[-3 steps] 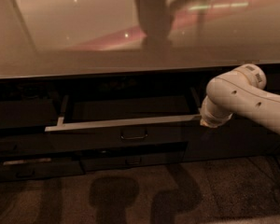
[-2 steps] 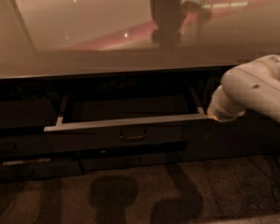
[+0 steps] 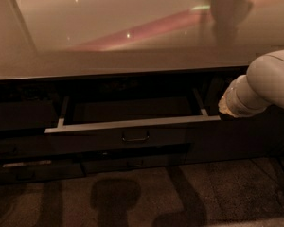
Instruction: Open top drawer
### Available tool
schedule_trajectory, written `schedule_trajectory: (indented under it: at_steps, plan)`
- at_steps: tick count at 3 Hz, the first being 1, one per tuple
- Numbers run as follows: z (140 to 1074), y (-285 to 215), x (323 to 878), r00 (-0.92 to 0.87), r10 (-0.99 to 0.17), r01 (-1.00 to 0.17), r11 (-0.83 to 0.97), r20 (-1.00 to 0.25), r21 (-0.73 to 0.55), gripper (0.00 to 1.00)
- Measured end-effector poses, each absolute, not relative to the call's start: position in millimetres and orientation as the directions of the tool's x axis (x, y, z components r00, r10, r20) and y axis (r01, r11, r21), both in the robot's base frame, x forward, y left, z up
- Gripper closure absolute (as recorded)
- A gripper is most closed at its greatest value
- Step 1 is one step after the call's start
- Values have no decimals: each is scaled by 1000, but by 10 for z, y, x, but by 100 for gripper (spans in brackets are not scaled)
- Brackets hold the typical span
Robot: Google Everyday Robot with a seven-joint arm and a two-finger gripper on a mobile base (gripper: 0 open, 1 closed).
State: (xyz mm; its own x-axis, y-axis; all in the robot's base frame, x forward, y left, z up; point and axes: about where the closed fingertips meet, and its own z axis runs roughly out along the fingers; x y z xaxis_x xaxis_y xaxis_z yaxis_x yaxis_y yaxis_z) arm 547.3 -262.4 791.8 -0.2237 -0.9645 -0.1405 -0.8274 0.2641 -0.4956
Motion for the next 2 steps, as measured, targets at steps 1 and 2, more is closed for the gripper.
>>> schedule_trajectory:
  at_steps: [1,2]
  plan:
    - [7910,-2626,5475,-219,-964,-833,266,-152,-485,100]
    - [7769,-2767,5464,-223,-945,-859,306,-239,-411,100]
